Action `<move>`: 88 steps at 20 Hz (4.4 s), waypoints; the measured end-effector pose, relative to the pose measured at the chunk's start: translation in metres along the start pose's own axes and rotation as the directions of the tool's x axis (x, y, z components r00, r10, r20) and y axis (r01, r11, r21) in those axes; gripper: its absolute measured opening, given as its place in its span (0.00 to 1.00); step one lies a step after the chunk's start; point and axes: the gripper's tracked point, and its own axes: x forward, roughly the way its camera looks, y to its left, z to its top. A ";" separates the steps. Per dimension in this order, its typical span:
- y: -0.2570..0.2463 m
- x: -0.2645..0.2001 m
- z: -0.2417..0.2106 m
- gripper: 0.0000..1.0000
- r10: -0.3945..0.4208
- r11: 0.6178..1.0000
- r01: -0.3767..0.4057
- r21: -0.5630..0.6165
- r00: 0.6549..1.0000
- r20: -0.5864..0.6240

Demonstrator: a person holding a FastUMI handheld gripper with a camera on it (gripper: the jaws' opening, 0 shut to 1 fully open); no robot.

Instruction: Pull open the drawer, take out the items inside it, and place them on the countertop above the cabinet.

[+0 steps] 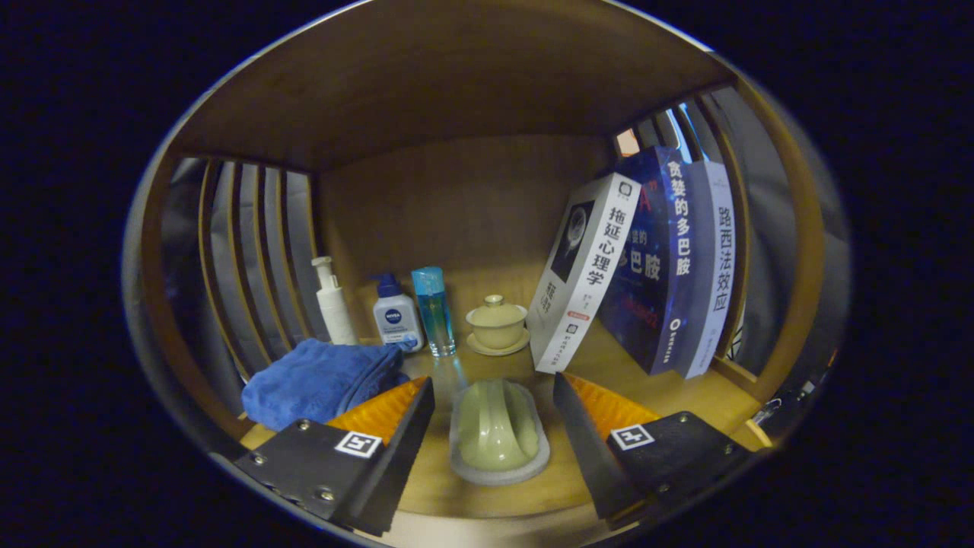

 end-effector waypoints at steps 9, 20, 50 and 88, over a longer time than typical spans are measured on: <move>0.006 -0.124 0.023 0.99 0.020 0.997 -0.013 -0.079 0.995 0.094; 0.012 -0.272 -0.007 0.99 0.057 0.998 -0.057 -0.002 0.993 0.106; -0.022 -0.228 -0.209 1.00 -0.007 0.999 0.005 -0.033 0.999 -0.040; 0.002 -0.071 -0.201 0.99 -0.008 0.999 0.006 -0.038 0.998 -0.058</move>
